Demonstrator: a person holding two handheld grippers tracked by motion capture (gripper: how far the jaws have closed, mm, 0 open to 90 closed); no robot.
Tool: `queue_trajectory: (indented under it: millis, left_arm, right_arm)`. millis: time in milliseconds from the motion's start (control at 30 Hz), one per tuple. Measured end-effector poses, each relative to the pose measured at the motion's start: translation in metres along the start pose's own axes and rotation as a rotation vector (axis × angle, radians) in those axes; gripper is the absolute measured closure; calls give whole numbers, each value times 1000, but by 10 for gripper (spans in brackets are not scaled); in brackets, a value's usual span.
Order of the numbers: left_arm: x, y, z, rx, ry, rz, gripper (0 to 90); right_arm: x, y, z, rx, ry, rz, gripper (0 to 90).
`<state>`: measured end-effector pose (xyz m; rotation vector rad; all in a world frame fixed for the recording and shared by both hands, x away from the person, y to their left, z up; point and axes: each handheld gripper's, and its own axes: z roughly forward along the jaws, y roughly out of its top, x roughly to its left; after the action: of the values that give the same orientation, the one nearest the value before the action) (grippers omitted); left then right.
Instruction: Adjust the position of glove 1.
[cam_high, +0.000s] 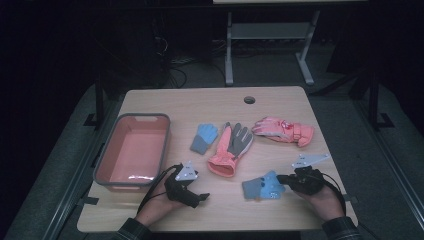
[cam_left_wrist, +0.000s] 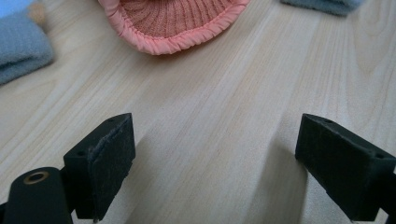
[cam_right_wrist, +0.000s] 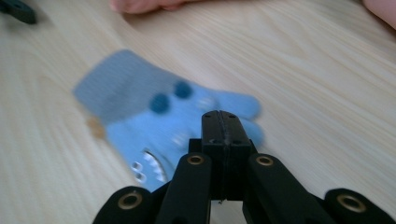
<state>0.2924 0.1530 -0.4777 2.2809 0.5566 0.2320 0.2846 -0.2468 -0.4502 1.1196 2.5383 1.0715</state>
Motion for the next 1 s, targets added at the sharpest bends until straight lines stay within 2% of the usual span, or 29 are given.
queue_trajectory:
  millis: [133,233,400,467,700,867,1000]
  left_arm:
    - [0,0,0,2,-1,-1,113]
    - [0,0,0,4,-2,-2,113]
    - [0,0,0,3,-2,-1,113]
    - [0,0,0,4,-2,-1,113]
    - [0,0,0,4,-2,-1,113]
    - [0,0,0,5,-1,0,113]
    - [0,0,0,4,1,-4,113]
  right_arm:
    - [-6,-1,4,20,-15,5,899]
    - [-6,0,13,66,-18,-8,899]
    - [-6,8,23,57,-3,-18,899]
    - [-4,14,29,58,6,-39,899]
    - [12,26,44,56,51,-93,900]
    - [18,28,48,52,67,-119,899]
    - [13,26,41,20,62,-94,796]
